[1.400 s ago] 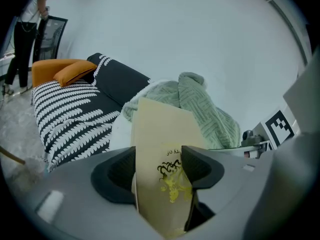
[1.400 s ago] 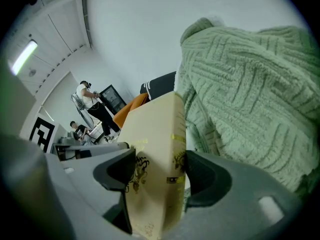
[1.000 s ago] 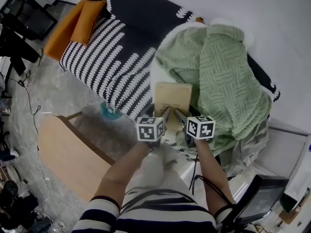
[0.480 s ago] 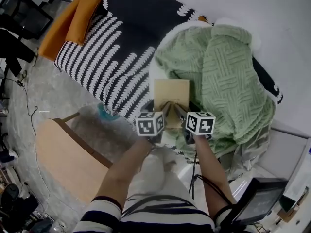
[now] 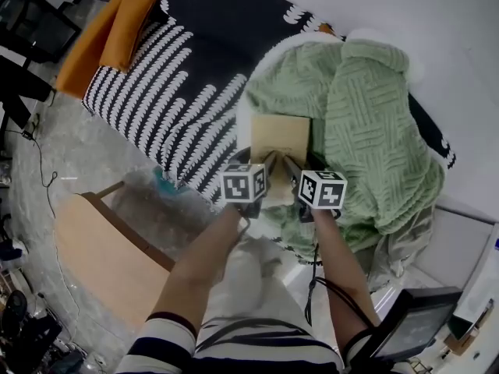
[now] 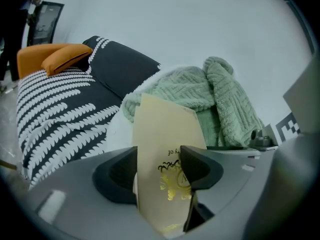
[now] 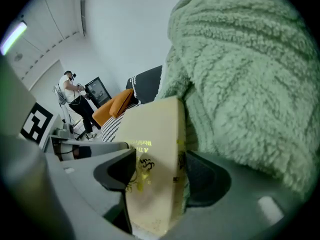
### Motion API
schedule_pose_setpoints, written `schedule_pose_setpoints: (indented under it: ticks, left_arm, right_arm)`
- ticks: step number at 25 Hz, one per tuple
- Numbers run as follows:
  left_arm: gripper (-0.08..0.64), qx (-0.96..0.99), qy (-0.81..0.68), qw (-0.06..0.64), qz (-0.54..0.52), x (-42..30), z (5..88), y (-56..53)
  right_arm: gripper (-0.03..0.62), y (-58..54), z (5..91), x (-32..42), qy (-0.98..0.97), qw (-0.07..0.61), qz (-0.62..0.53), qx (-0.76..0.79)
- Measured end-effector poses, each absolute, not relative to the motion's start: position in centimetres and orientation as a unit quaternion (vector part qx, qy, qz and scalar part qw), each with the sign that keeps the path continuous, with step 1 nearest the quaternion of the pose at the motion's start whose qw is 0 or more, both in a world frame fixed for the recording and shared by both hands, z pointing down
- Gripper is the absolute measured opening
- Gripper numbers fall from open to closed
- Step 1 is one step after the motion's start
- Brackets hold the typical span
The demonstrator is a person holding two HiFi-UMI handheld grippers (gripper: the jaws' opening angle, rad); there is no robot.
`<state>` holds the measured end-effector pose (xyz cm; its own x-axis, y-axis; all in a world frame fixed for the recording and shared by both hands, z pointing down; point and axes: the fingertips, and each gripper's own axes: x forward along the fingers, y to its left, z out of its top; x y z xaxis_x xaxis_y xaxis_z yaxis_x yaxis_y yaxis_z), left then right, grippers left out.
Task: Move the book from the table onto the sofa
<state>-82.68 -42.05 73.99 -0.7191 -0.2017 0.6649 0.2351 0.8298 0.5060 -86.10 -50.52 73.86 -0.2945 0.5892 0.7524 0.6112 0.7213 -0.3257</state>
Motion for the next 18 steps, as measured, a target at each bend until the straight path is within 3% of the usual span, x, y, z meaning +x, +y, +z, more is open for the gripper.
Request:
schedule_pose_setpoints:
  ticks: [3,13,16,18]
  left_arm:
    - [0.233,-0.031,-0.89,0.363,-0.275,-82.8,74.1,-41.2]
    - [0.238,-0.07,-0.897,0.328,-0.289,-81.9,73.1,-39.4]
    - [0.23,-0.071,-0.9,0.323,-0.285,-81.7,72.6,-39.6]
    - [0.193,-0.077,-0.9,0.32,-0.285,-81.4,72.2,-39.6]
  right_arm:
    - [0.307,-50.5,73.2,-86.8,-0.82,0.442,-0.019,-0.364]
    - [0.302,-50.4,72.1,-86.8,-0.833,0.411,-0.007,-0.37]
    - [0.276,-50.4,71.9,-86.4,-0.833,0.411,-0.004,-0.37]
    - [0.223,-50.5,71.6,-86.4,-0.838,0.404,-0.006,-0.367]
